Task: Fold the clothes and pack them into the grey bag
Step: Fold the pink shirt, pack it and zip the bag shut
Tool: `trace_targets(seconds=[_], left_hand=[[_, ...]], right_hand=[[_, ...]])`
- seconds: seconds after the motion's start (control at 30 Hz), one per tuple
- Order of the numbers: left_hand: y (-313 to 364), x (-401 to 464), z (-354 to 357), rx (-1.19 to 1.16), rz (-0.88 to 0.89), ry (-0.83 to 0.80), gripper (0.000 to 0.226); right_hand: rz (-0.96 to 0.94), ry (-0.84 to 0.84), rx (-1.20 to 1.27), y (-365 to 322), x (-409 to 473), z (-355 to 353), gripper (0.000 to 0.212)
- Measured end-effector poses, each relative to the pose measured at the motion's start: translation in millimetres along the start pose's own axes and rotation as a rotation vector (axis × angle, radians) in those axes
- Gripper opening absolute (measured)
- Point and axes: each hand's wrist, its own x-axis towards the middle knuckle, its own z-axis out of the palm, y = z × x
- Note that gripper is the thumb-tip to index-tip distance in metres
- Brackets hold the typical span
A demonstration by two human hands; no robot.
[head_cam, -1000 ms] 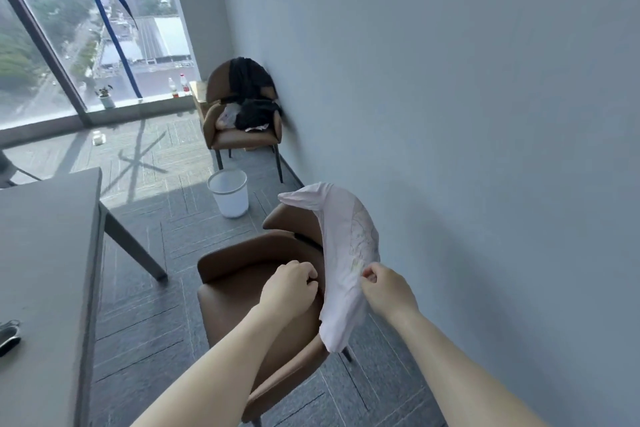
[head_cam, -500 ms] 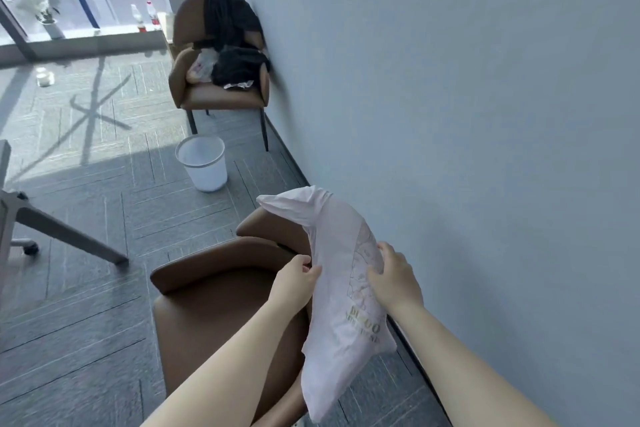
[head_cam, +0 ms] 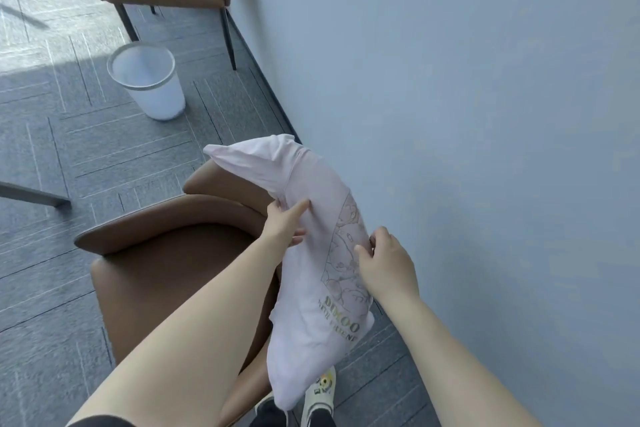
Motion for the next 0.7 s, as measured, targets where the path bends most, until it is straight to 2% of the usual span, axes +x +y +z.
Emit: trace_targets(seconds=[0.07,0.17,0.37,0.47,0.53,0.57,0.63,0.7], left_hand=[[-0.6,-0.1,5.1,0.058,-0.009,0.038,0.055],[-0.9,-4.4,9.6,0.114,0.099,0.076,0.032],[15.6,-44.2,7.5,0.154,0.356,0.133,0.036],[25.1,-79.0,9.6,0.149,0.450,0.072,0.035],[33.9,-109.1,14.1,0.165,0.545,0.054,0.039],[39.1,-123.9,15.8,0.171,0.598,0.067,0.040],[49.5,-151.4,15.1,0.160,0.696,0.106,0.040],[57.1,-175.9,7.5,0.124,0.761,0.136,0.038]], right_hand=[[-0.043,-0.001,0.008,2.4,-2.4,-1.8,0.021],[-0.105,0.047,-0.054,2.8,-5.5,-2.2,0.024],[-0.129,0.083,-0.094,-3.8,-15.6,-10.0,0.023],[-0.211,0.087,0.056,-10.9,-25.0,-19.5,0.010],[-0.269,-0.018,0.137,-21.9,-32.2,-28.3,0.044],[-0.276,-0.071,0.153,-26.2,-35.0,-31.7,0.052],[-0.323,-0.114,0.166,-31.6,-39.7,-37.6,0.044],[-0.413,-0.064,0.140,-34.0,-48.2,-43.2,0.011]])
